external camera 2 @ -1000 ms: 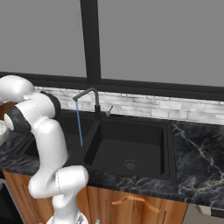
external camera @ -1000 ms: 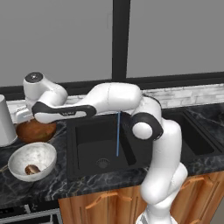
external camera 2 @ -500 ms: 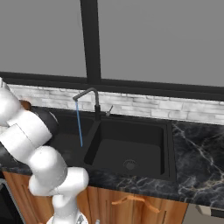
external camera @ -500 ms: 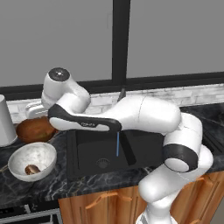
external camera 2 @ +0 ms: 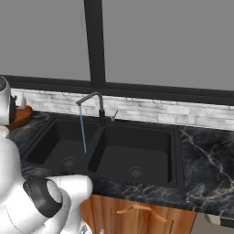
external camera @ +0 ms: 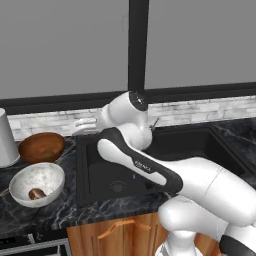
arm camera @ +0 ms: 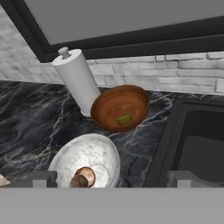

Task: Pick the mushrooms from the sink and place them in one bowl. Place the kiwi in the other bowl. Then turn off the sink faucet.

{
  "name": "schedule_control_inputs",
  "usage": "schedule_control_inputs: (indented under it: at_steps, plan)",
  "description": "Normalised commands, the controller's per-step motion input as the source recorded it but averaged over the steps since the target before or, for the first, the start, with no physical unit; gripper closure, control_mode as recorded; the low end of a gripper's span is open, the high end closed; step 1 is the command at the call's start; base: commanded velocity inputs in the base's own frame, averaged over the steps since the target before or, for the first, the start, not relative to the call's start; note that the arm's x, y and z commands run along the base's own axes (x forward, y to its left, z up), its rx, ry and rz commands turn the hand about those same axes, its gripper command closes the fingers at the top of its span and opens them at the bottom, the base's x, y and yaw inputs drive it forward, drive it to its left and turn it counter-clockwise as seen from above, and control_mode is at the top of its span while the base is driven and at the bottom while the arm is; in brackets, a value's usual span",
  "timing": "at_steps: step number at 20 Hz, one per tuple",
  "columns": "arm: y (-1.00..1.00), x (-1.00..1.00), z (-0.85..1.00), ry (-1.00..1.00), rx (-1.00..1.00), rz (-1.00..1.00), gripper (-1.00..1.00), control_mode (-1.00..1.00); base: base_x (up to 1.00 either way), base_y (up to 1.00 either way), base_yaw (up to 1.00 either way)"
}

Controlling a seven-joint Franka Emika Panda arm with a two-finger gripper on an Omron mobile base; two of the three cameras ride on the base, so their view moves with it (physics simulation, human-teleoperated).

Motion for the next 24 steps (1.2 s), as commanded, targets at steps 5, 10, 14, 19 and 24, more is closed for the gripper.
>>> schedule_control_inputs:
  at_steps: [5,10,14,19,24]
  plan:
    - [-1.00,-0.30,0.18,-0.09,0.24,0.07,-1.00,-1.00,0.00,0.00,0.00]
    - [-1.00,-0.25,0.19,-0.08,0.23,0.06,-1.00,-1.00,0.00,0.00,0.00]
    - [-1.00,-0.20,0.10,-0.08,0.20,0.05,-1.00,-1.00,0.00,0.00,0.00]
    - [-0.98,-0.08,0.00,-0.05,0.13,0.02,-1.00,-1.00,0.00,0.00,0.00]
    - [-0.99,0.00,0.00,-0.04,0.06,0.00,-1.00,-1.00,0.00,0.00,0.00]
